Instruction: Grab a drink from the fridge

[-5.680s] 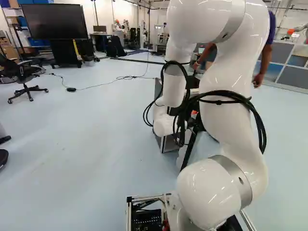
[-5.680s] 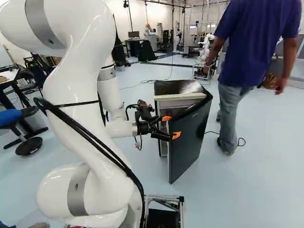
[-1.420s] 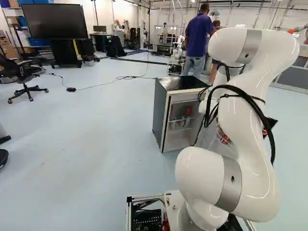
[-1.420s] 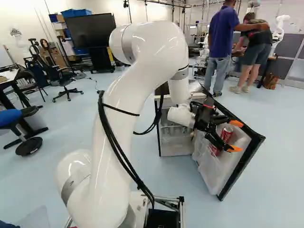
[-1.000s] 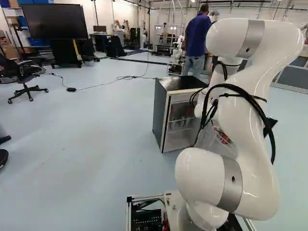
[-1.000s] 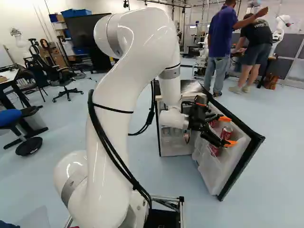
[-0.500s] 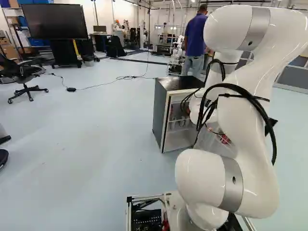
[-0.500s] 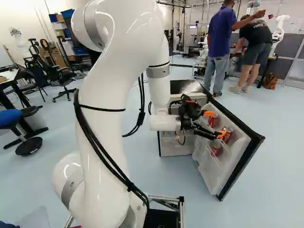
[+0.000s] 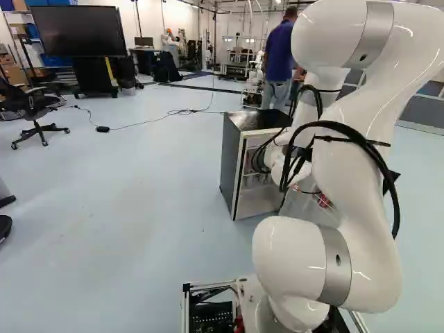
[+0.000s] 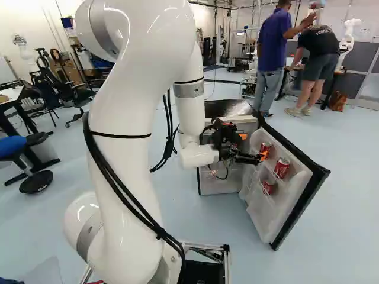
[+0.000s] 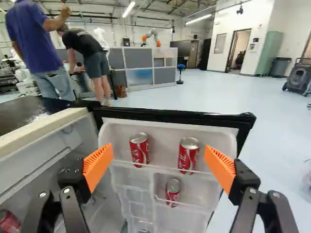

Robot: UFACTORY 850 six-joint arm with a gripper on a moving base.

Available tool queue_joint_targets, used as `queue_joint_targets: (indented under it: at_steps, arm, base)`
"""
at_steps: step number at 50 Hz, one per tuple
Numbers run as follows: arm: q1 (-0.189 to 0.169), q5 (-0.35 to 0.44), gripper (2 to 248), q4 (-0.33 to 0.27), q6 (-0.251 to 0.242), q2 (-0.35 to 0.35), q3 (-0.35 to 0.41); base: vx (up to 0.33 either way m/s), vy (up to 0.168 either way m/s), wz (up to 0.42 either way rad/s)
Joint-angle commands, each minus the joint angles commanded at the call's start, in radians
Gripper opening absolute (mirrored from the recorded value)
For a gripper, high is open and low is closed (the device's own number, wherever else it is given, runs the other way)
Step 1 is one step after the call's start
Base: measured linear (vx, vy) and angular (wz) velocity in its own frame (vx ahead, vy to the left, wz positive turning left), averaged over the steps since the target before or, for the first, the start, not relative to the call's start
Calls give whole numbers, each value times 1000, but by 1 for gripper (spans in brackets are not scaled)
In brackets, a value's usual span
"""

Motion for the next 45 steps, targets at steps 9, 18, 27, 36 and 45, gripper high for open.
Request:
queue_joint_targets:
  at_steps: [9,18,27,36,45]
  arm:
    - [0,0,247,-95,0,-27,-6]
    - [0,0,247,-189,0,-54,-13]
    - [0,0,247,-284,0,-81,-21]
    - [0,0,247,-378,0,-109,-29]
    - [1,0,247,-475,0,-137,-38]
  base:
    - [0,0,0]
    - [0,0,0]
    - [0,0,0]
    - [0,0,0]
    - [0,0,0]
